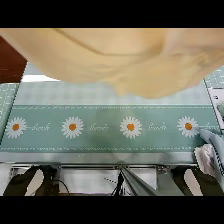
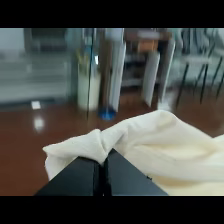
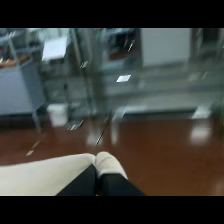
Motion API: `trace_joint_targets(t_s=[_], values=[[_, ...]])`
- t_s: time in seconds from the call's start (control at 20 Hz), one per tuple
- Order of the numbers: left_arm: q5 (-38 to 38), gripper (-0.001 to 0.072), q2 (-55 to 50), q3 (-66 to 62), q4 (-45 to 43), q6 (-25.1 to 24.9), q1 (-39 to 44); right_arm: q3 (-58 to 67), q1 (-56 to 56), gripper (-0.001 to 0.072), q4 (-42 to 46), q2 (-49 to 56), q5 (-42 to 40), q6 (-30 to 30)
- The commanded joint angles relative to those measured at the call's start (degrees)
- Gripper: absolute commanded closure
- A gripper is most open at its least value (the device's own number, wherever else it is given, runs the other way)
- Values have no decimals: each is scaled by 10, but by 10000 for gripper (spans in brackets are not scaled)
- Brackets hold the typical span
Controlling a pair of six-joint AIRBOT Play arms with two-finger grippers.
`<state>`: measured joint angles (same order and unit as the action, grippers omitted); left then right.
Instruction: Fold the shirts.
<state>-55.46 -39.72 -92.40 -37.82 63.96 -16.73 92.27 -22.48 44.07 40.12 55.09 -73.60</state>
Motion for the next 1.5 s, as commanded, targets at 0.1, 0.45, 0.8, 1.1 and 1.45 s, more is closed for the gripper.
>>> trace_joint_targets(t_s=[0.1,0.45,0.8,1.1,1.45], values=[[-66,683,98,-27,-115,105,-1,169,-13,675,133,-3,76,-99],[-357,683,132,-26,-244,209,-1,221,-13,676,232,3,292,-126],[-501,685,110,25,-242,269,0,219,-7,676,274,92,504,-116],[-391,684,44,299,-241,197,0,219,118,676,370,299,496,-111],[-38,683,-195,323,-153,116,3,219,183,676,365,542,183,-163]])
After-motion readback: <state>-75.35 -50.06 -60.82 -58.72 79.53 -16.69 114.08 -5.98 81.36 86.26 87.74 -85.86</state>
